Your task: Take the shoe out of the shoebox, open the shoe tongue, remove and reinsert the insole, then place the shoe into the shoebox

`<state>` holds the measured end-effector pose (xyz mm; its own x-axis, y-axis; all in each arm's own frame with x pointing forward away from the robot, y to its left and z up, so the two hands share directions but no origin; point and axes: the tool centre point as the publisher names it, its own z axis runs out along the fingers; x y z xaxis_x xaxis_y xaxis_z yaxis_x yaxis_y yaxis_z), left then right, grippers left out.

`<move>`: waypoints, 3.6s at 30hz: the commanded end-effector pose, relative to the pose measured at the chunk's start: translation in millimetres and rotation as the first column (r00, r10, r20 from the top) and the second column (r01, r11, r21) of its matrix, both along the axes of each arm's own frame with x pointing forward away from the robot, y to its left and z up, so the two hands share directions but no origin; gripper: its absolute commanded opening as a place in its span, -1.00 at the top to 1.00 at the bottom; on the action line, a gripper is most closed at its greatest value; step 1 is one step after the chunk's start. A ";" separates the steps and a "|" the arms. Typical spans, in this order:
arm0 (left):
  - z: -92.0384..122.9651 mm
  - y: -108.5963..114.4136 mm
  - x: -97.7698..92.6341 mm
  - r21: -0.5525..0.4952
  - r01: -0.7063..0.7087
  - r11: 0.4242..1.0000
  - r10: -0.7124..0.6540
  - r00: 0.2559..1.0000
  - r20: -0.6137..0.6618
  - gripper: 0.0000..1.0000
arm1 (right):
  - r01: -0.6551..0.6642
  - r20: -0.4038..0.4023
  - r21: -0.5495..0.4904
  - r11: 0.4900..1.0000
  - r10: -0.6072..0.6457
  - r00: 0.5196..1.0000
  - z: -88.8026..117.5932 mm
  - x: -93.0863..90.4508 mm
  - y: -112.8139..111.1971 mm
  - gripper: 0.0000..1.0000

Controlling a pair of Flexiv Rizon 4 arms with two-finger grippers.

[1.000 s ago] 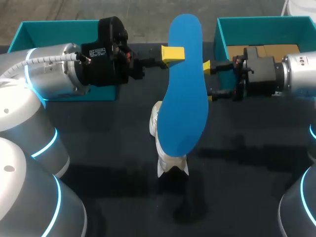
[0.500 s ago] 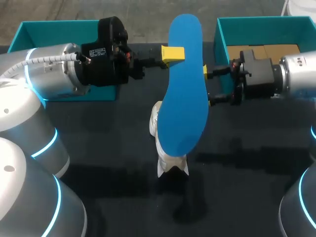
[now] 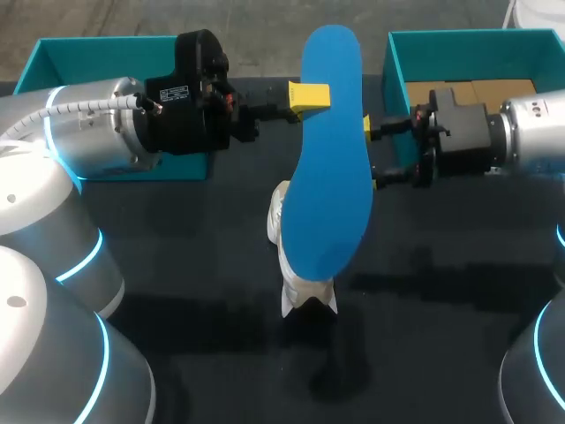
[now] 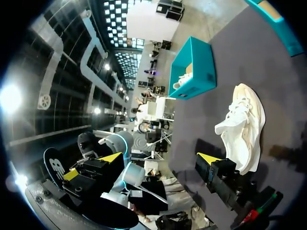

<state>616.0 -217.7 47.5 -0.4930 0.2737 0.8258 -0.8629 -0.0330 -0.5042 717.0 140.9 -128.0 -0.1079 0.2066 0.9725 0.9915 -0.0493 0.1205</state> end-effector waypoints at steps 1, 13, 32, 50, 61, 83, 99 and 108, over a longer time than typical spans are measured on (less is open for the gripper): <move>-0.2 -1.7 0.0 -0.002 -0.002 1.000 0.002 1.000 0.000 1.00 | 0.002 -0.001 -0.003 1.000 -0.002 1.000 0.2 -1.2 0.7 -1.00; -0.2 -1.7 0.0 -0.002 -0.002 1.000 0.002 1.000 0.000 1.00 | 0.022 -0.008 -0.004 1.000 -0.022 1.000 1.8 0.6 -8.1 -1.00; -5.0 1.5 12.0 -0.067 0.007 0.998 0.003 0.989 0.146 1.00 | 0.043 0.004 -0.023 0.999 -0.043 0.999 8.3 3.8 -16.1 -1.00; -8.9 43.6 40.1 -0.068 -0.015 0.998 0.046 0.880 0.473 1.00 | 0.043 0.004 -0.023 0.999 -0.043 0.999 8.3 3.8 -16.1 -1.00; -8.9 43.6 40.1 -0.068 -0.015 0.998 0.046 0.880 0.473 1.00 | 0.043 0.004 -0.023 0.999 -0.043 0.999 8.3 3.8 -16.1 -1.00; -53.8 46.3 97.4 -0.148 0.366 0.919 0.293 -0.380 0.878 1.00 | 0.043 0.004 -0.023 0.999 -0.043 0.999 8.3 3.8 -16.1 -1.00; -43.0 36.9 82.5 -0.388 0.390 0.835 0.537 -0.427 0.728 1.00 | 0.043 0.004 -0.023 0.999 -0.043 0.999 8.3 3.8 -16.1 -1.00; -43.0 36.9 82.5 -0.388 0.390 0.835 0.537 -0.427 0.728 1.00 | 0.043 0.004 -0.023 0.999 -0.043 0.999 8.3 3.8 -16.1 -1.00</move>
